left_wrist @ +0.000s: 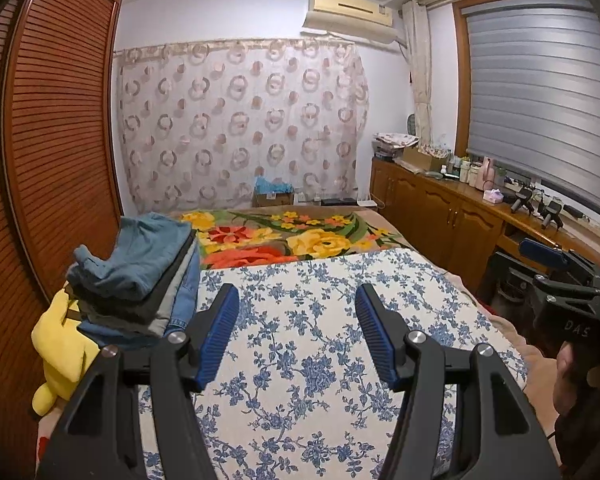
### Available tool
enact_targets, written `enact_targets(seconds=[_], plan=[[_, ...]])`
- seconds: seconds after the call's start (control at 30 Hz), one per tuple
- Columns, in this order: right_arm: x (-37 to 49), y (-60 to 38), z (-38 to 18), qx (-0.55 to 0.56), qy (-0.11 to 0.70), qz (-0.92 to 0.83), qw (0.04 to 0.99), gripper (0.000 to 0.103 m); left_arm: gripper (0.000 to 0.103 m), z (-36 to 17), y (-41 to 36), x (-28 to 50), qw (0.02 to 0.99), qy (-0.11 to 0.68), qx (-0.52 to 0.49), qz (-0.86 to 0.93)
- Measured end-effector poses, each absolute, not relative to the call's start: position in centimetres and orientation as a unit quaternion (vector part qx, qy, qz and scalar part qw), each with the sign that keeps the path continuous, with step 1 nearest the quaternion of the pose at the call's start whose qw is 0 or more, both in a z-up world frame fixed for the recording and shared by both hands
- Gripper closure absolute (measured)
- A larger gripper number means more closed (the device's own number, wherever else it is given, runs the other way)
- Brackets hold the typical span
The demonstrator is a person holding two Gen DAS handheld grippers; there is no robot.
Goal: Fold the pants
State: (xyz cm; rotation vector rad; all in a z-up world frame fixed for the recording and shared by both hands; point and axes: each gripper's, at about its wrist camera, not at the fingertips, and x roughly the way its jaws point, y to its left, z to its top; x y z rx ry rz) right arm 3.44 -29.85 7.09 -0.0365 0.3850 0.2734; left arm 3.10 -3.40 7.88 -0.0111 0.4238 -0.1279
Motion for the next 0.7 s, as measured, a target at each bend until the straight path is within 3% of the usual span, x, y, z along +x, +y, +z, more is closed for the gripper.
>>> enact_targets(seconds=[0.7], plan=[[2.0, -29.7, 8.8, -0.013, 0.161, 0.133, 0.978, 0.018, 0.042, 9.1, -2.0, 1.6, 0.980, 0.194, -0.005, -0.038]])
